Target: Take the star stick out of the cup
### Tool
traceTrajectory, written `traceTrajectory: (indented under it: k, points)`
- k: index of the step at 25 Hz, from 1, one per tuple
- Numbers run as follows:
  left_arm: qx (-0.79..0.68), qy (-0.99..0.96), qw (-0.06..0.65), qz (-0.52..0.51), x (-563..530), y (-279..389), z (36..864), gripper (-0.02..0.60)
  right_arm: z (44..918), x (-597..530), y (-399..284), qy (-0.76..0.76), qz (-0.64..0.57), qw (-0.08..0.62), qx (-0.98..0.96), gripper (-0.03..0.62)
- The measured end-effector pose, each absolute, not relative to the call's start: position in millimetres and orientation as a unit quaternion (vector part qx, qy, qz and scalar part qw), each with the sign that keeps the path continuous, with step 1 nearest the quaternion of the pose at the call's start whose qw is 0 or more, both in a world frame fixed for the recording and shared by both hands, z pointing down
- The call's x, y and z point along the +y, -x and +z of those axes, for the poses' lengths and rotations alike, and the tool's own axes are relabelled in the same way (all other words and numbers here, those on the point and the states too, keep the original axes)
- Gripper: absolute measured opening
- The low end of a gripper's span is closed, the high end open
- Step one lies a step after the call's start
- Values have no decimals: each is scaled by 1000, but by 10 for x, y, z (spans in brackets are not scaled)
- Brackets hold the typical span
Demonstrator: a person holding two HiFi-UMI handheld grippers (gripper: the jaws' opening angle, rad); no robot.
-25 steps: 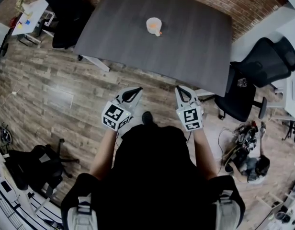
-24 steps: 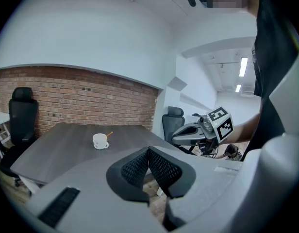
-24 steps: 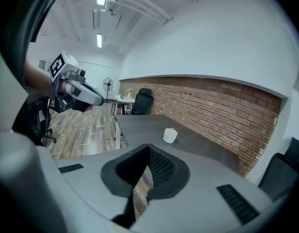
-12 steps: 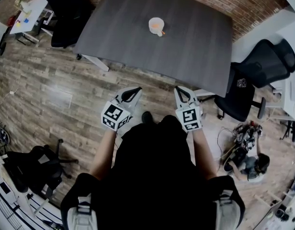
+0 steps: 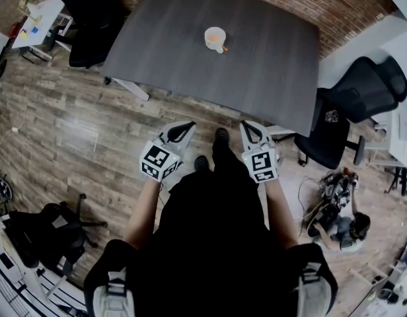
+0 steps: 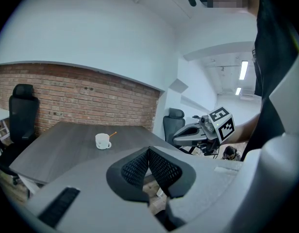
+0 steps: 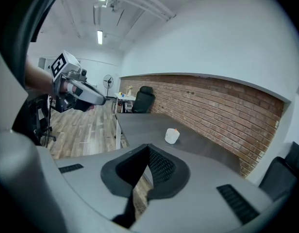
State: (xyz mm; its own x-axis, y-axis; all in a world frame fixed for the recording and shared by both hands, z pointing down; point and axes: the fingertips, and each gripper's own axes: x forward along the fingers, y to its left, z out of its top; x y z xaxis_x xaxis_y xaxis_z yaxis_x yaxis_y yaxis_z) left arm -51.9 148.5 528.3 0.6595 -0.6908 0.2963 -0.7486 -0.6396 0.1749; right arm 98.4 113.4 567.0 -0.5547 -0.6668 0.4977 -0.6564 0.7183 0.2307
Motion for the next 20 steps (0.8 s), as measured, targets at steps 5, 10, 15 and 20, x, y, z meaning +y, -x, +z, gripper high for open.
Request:
traceTrajectory:
  k: [5,10,15,20]
  points:
    - [-406,-896,148,105,1371,536,5311,3,5654,977,-930,-366,-15,279,-888,-2]
    - [-414,-891,154,102,1259,598,5289,2,5707,813,-808,-356,-8,281,-891,-2]
    - [-417,-891,152,100,1088,648,5245,2,5652,630,-619,-340,-16,276,-899,-2]
    - [-420,-890,151,96,950,686,5204,2,5673,486,-533,-330,-21,279,-902,-2]
